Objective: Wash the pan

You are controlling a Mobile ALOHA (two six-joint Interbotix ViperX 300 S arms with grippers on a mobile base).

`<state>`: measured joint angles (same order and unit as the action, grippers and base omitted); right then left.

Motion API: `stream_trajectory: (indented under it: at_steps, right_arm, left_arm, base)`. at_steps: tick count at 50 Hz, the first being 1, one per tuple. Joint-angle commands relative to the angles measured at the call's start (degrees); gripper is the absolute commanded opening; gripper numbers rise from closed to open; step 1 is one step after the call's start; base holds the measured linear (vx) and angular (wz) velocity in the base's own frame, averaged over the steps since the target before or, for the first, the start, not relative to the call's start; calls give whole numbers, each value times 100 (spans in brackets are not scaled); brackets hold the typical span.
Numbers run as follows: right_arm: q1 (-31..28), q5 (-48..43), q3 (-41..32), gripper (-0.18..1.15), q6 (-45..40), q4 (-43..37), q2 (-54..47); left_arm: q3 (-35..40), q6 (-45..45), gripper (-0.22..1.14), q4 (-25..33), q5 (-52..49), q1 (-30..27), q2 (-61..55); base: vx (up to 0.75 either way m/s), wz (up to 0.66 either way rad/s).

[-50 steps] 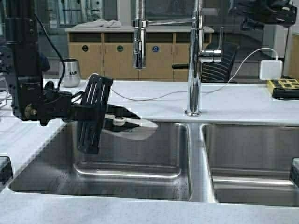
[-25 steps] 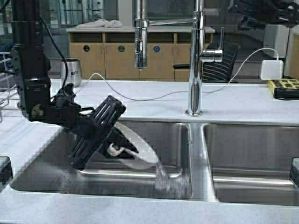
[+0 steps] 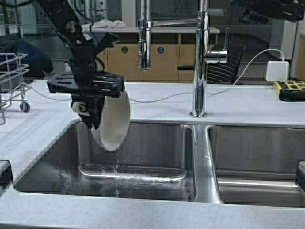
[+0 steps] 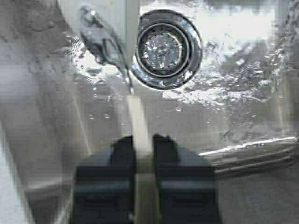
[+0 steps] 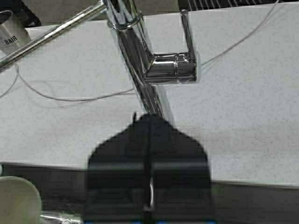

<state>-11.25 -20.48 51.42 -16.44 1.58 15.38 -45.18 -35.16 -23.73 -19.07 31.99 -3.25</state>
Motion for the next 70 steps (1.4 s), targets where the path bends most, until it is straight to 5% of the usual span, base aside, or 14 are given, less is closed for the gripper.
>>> stream_trajectory:
  at_steps: [1, 10, 26, 36, 48, 61, 70]
  right_arm:
    - [-9, -62, -62, 7, -9, -9, 220]
    - [-9, -62, -79, 7, -9, -18, 308]
    - [-9, -62, -123, 7, -9, -18, 272]
    - [-9, -62, -114, 7, 0, -18, 272]
    - [-9, -105, -123, 7, -9, -18, 211]
    - [-9, -158, -123, 7, 0, -18, 176]
    - [-9, -158, -149, 7, 9, -9, 176]
  left_arm:
    - [308, 44, 3, -782, -782, 272, 738]
    - [404, -88, 3, -1652, -1749, 809, 1151]
    - [97, -510, 3, -1890, -1758, 817, 220]
    - [255, -765, 3, -2839, -2180, 703, 773]
    - [369, 53, 3, -3138, -2663, -53, 2039]
    - [492, 2127, 3, -2531, -2848, -1362, 3050]
    - [475, 2338, 3, -2224, -2830, -1942, 3401]
  base:
    - [-2, 0]
    - [-2, 1]
    - [-2, 0]
    - [-2, 0]
    - [-1, 0]
    - [0, 0]
    - [0, 0]
